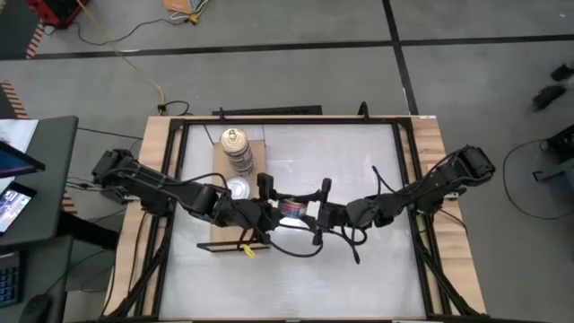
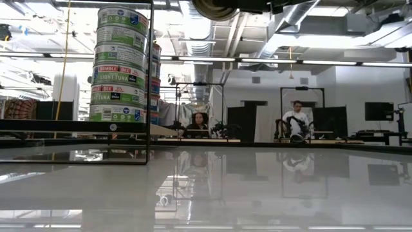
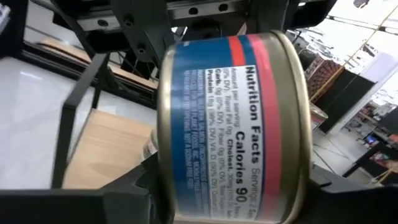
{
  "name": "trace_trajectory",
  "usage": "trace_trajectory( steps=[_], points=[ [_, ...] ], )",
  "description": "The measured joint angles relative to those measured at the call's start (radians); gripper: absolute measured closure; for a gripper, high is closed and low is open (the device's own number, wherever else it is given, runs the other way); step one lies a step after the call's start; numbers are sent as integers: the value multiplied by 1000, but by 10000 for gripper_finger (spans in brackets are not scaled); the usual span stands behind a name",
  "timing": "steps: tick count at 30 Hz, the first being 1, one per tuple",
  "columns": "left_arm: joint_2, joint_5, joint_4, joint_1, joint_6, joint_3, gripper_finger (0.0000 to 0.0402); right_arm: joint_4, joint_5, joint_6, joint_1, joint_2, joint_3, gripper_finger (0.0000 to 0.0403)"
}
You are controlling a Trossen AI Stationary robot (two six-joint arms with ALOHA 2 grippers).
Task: Stack canned seafood by type on shelf
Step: Stack the blue-pink tuna can on top of the other blue-pink tuna can on the shelf
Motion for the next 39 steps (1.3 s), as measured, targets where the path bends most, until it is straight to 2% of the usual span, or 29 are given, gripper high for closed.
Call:
trace_trajectory(
  steps=[3,7,10,15,18,21,25,27,35,39],
  points=[
    [-6,-5,1,-10,17,0,219,-8,0,29,-7,-1,2,167],
    [-49,-34,-13,-20,46,-1,219,-11,30,31,-15,-6,2,136],
    [-108,-105,-41,-22,53,0,219,-25,106,-13,-14,-27,1,110],
    [-210,-261,-115,-7,80,0,219,-17,216,-192,-10,-121,0,79],
    [-264,-361,-142,42,101,1,217,-21,219,-239,-22,-191,0,75],
    [-286,-384,-200,120,88,1,213,-18,228,-256,-37,-267,0,77],
    [-299,-438,-303,183,102,0,213,-93,240,-157,-49,-344,0,80],
    [-310,-432,-338,211,126,0,214,-145,239,-130,-49,-365,0,81],
    [-297,-380,-505,241,379,0,213,-177,235,-113,-54,-375,-1,81],
    [-281,-476,-521,244,491,0,213,-191,232,-94,-53,-376,-1,81]
  ],
)
